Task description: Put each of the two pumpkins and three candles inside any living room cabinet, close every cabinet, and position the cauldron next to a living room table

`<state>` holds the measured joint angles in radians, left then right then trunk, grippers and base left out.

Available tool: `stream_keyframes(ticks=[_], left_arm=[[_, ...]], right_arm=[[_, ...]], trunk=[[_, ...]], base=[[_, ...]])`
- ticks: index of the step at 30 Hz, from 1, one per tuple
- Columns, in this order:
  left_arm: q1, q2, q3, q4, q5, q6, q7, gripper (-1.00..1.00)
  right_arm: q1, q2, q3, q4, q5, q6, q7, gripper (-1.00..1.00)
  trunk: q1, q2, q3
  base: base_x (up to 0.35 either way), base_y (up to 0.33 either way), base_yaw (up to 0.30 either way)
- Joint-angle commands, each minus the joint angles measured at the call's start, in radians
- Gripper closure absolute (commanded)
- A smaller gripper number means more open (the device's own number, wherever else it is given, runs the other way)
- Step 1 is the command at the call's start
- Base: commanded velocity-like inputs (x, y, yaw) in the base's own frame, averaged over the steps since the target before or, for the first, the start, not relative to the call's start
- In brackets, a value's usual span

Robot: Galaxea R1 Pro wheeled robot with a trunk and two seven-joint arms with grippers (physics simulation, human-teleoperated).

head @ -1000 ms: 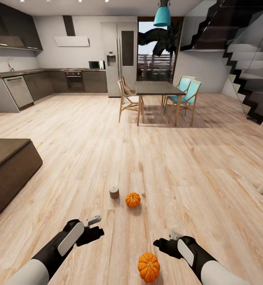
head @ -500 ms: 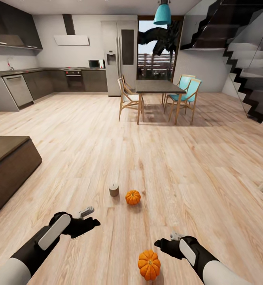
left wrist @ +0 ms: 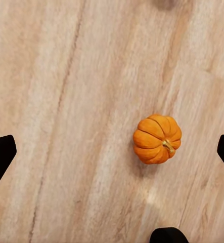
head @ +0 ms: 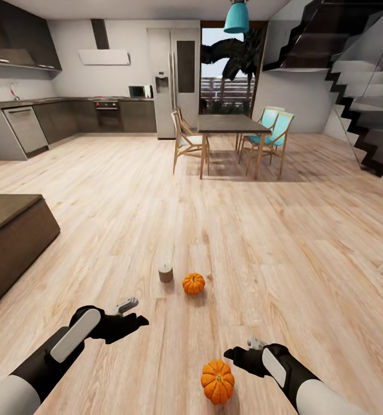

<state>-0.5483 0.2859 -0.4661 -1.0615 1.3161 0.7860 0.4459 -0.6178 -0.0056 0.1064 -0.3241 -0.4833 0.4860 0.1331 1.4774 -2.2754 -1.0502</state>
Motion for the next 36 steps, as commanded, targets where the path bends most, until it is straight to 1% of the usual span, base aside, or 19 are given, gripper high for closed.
stream_keyframes(ticks=[1, 32, 36], left_arm=[[-0.001, 0.0, -0.003, -0.001, 0.011, -0.001, 0.01, -1.0], [-0.001, 0.0, -0.003, -0.002, 0.012, -0.001, 0.01, -1.0], [-0.001, 0.0, -0.003, -0.002, 0.012, -0.001, 0.01, -1.0]], right_arm=[[0.0, 0.0, 0.004, -0.001, 0.0, 0.003, 0.001, -1.0], [0.0, -0.002, 0.003, -0.001, 0.0, 0.002, 0.005, -1.0], [0.0, -0.014, 0.002, -0.001, -0.002, -0.003, 0.006, -1.0]], trunk=[[0.004, -0.008, -0.004], [0.123, -0.225, -0.101], [0.124, -0.226, -0.117]], base=[[0.0, 0.0, 0.0], [0.0, 0.0, 0.0], [0.0, 0.0, 0.0]])
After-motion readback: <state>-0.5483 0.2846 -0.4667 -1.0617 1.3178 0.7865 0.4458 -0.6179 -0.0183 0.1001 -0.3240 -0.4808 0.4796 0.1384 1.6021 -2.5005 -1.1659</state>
